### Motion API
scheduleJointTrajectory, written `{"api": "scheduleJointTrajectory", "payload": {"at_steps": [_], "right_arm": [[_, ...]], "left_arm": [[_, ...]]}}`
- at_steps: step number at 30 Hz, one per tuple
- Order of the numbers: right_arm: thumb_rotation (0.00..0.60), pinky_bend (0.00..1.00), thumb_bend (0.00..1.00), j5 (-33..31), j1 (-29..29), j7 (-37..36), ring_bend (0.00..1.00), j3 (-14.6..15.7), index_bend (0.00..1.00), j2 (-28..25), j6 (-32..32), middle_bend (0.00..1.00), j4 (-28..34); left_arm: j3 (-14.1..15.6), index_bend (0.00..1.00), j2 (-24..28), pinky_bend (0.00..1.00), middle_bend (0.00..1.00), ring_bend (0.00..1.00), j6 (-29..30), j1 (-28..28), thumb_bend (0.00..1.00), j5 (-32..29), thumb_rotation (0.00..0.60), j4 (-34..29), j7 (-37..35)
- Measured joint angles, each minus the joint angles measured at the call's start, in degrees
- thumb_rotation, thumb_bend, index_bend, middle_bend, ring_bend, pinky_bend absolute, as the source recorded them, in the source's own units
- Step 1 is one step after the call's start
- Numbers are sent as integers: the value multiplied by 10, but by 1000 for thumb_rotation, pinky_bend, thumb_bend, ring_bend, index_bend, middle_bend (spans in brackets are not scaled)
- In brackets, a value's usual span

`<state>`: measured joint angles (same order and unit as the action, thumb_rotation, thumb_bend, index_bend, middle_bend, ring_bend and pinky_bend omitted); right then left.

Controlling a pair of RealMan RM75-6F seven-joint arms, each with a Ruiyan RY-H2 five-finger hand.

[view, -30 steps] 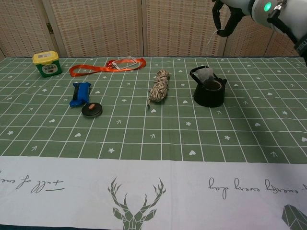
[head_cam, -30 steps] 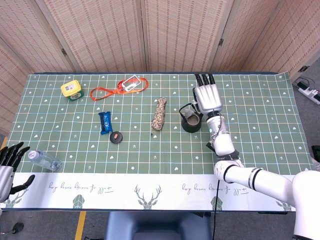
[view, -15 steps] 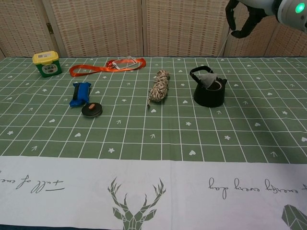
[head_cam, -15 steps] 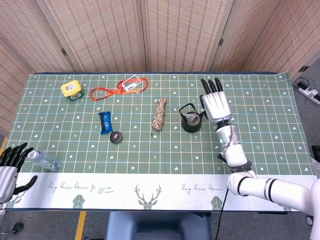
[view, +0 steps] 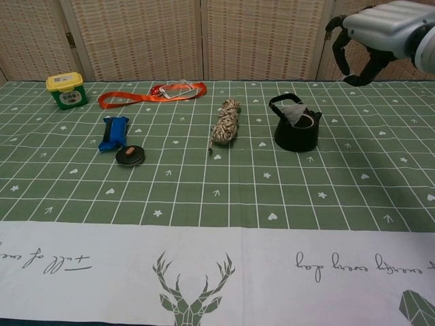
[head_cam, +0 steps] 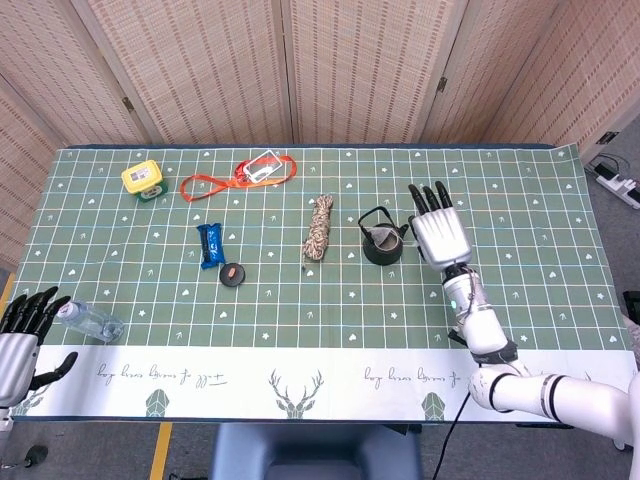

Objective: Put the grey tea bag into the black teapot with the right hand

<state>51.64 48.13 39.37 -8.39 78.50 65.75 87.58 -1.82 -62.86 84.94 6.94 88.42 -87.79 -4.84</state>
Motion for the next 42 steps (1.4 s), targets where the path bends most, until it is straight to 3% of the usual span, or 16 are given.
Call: {"api": "scheduleJointTrajectory", "payload": {"at_steps": [9, 27, 30, 35, 38, 42], "right_arm": [[600, 0, 414, 73, -45, -6, 99, 45, 746, -11, 25, 93, 11], [600, 0, 414, 99, -69, 3, 95, 48, 739, 26, 2, 88, -42], [600, 0, 414, 108, -72, -4, 80, 50, 620, 21, -7, 61, -42], [600, 0, 414, 99, -79, 8, 14, 57, 270, 8, -20, 0, -25], [600, 0, 402, 84, -83, 30, 0, 61, 117, 0, -25, 0, -9], [600, 0, 385, 57, -87, 60, 0, 66, 2, -9, -33, 0, 11]], "left_arm": [[0, 97, -6, 46, 0, 46, -9, 3, 269, -4, 600, -1, 18], [0, 96, -5, 48, 0, 47, -6, 3, 269, -5, 600, 0, 11], [-1, 96, -5, 48, 0, 47, -6, 3, 269, -6, 600, 0, 11], [-1, 96, -5, 49, 0, 48, -7, 3, 269, -7, 600, 0, 12], [-1, 96, -5, 49, 0, 49, -7, 3, 269, -8, 600, -1, 13], [-2, 96, -6, 50, 0, 49, -7, 3, 269, -8, 600, -1, 15]]}}
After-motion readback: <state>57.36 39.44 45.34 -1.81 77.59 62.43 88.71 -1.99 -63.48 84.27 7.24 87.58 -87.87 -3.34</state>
